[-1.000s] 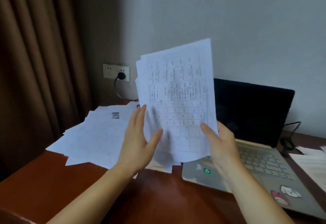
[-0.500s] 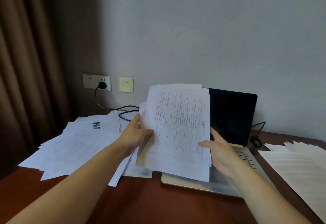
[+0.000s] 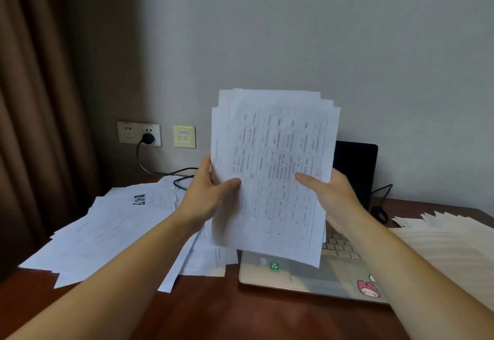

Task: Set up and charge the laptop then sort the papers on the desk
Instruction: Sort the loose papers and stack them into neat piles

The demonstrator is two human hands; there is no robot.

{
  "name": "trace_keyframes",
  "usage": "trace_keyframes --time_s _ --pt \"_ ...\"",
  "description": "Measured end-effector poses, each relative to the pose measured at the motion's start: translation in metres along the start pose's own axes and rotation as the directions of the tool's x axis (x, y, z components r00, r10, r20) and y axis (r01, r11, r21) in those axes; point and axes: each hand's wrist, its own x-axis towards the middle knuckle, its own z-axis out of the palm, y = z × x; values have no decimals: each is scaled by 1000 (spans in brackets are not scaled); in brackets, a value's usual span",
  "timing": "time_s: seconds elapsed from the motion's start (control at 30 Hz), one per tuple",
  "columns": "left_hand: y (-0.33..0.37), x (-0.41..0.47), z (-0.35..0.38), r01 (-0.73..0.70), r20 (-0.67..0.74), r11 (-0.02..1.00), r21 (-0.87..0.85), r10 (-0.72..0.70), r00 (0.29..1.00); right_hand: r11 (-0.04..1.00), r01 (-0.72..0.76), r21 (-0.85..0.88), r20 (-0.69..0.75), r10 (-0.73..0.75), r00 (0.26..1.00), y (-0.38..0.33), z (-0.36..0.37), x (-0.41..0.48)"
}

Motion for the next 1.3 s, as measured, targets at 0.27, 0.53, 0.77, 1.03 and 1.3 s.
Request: trace_keyframes --time_s 0.27,0.53,0.77,1.03,1.3 --pt "7 -3 9 -111 -88 994 14 112 990 982 158 -104 -123 -170 978 8 12 -5" --pt "1 -10 5 -103 -114 995 13 103 988 979 174 -108 -126 -187 974 11 13 -7" --pt "-2 -10 6 -92 -97 992 91 101 990 961 183 -205 -104 -208 973 8 17 -4" --pt "8 -11 17 -21 -91 988 150 35 995 948 96 -303 -62 -120 991 -3 -4 0" --pt "-5 -9 76 265 132 929 256 -306 943 832 -237 -501 -192 161 968 16 -87 -11"
